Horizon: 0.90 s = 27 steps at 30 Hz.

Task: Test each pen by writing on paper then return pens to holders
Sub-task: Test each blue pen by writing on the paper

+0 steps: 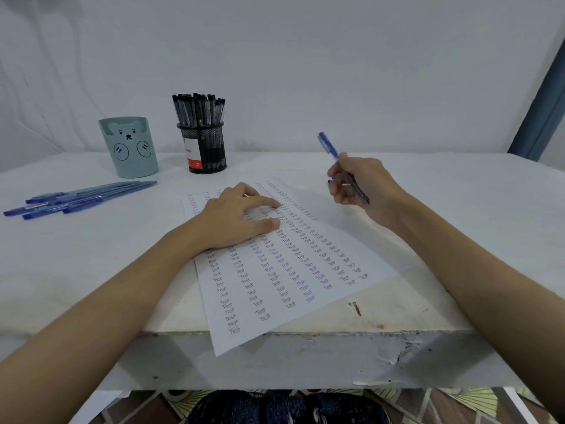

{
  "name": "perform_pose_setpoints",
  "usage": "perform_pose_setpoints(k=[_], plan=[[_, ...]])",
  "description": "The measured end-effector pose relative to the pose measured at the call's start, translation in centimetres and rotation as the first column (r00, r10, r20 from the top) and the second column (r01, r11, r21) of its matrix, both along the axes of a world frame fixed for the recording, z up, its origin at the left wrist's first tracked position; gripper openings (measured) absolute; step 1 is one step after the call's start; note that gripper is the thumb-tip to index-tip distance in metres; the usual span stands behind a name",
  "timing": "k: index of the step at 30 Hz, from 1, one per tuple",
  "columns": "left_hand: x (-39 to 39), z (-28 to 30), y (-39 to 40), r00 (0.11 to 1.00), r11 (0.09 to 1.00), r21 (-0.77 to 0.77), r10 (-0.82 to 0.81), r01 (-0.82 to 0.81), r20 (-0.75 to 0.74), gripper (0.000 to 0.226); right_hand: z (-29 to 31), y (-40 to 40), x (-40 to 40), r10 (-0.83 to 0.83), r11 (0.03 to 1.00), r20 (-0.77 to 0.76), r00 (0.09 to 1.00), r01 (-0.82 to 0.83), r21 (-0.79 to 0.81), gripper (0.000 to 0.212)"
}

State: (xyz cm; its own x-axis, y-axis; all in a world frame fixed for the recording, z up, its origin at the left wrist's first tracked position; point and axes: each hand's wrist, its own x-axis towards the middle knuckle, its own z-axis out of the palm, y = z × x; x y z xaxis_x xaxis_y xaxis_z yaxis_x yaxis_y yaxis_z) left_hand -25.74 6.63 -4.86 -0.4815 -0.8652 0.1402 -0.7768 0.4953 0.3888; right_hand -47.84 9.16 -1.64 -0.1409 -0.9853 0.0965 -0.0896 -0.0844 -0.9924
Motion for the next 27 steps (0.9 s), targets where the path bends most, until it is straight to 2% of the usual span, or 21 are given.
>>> perform_pose_setpoints(k=[4,7,10,13,19,22,25,27], plan=[[0.0,0.0,-0.2,1.0,1.0,-0.019,0.002,-0.001,0.006,0.053,0.6,0.2,-0.6,0.18,0.983,0.047,0.983,-0.179,-0.027,0.029],[0.0,0.0,0.0,1.0,1.0,-0.018,0.002,-0.002,-0.003,0.058,1.0,0.3,-0.8,0.262,0.964,0.291,0.92,-0.263,-0.039,0.025],[0.1,0.0,0.0,1.0,1.0,-0.014,0.004,-0.004,-0.012,0.056,1.2,0.5,-0.9,0.253,0.958,0.513,0.82,-0.285,-0.017,0.021],[0.1,-0.1,-0.3,1.0,1.0,-0.031,0.002,-0.002,-0.009,0.043,1.3,0.5,-0.9,0.181,0.97,0.583,0.792,-0.24,0.024,0.023],[0.1,-0.1,-0.3,1.0,1.0,-0.029,0.004,-0.004,-0.012,0.046,1.2,0.2,-1.3,0.1,0.983,0.499,0.861,-0.163,0.083,0.033],[0.0,-0.2,-0.3,1.0,0.999,-0.036,0.003,-0.004,-0.011,0.039,1.3,0.3,-1.2,0.094,0.986,0.423,0.901,-0.144,0.087,0.038],[0.1,-0.1,-0.2,1.0,0.999,-0.034,-0.003,0.002,-0.016,0.043,1.3,0.3,-1.0,0.046,0.995,0.273,0.961,-0.068,0.071,0.035],[0.1,-0.1,-0.1,1.0,1.0,-0.02,0.004,-0.004,-0.017,0.049,1.2,0.3,-0.9,-0.034,0.999,0.054,0.998,0.033,0.007,0.035]])
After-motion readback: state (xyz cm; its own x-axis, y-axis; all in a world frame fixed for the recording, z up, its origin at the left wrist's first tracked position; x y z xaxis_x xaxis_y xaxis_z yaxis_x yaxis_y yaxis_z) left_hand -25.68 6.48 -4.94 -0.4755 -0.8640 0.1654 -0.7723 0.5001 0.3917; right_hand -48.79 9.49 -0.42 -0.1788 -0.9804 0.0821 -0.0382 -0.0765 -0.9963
